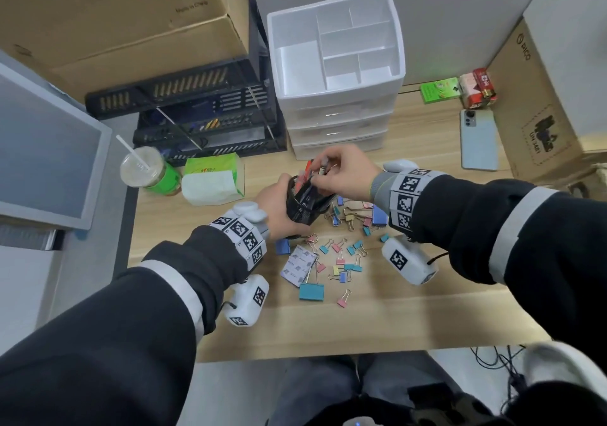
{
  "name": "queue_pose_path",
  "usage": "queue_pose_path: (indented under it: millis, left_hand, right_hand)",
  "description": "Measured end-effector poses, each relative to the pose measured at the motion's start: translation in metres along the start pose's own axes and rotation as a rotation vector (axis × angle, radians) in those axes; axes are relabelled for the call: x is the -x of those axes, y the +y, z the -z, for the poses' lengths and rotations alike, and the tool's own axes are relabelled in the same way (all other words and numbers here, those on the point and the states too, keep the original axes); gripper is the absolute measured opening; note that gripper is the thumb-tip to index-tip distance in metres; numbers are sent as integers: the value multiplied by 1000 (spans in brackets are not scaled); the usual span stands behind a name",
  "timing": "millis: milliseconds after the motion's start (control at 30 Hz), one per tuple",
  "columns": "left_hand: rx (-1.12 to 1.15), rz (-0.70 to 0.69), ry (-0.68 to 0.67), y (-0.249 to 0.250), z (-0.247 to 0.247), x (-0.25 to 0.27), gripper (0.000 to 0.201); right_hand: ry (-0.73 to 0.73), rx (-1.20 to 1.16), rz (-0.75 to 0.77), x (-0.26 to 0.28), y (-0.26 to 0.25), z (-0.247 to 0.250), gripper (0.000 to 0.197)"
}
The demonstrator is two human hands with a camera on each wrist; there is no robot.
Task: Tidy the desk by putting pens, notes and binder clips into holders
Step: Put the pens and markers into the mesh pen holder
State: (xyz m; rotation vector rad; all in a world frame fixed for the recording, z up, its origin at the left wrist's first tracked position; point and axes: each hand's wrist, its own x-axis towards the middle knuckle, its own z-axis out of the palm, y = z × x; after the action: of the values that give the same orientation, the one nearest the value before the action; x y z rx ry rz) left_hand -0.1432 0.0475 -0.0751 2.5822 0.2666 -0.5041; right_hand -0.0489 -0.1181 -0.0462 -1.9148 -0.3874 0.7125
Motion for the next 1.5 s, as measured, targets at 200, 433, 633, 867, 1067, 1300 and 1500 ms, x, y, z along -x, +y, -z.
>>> queue_pose_path:
  millis: [200, 433, 633, 867, 1067, 1300, 1500]
  left_hand:
    - [65, -5, 19, 2, 5, -5, 80]
    - [79, -22, -2, 8, 5, -10, 80]
    - [129, -2, -2, 9, 1, -9, 82]
    - [248, -43, 97, 15, 5, -16, 96]
    - [353, -31, 103, 26, 3, -27, 90]
    - [341, -174, -62, 65, -8, -41, 94]
    - [284, -211, -111, 85, -14, -63, 82]
  right_hand:
    - [153, -143, -8, -8, 4, 25, 6]
    - [76, -146, -23, -11, 18, 21, 22]
    - [16, -131, 3, -9, 24, 28, 28]
    - [191, -318, -51, -7, 24, 44, 64]
    - [-173, 139, -145, 10, 52, 52, 84]
    - [-156, 80, -106, 10, 56, 54, 50]
    - [-48, 125, -112, 9, 70, 80, 47]
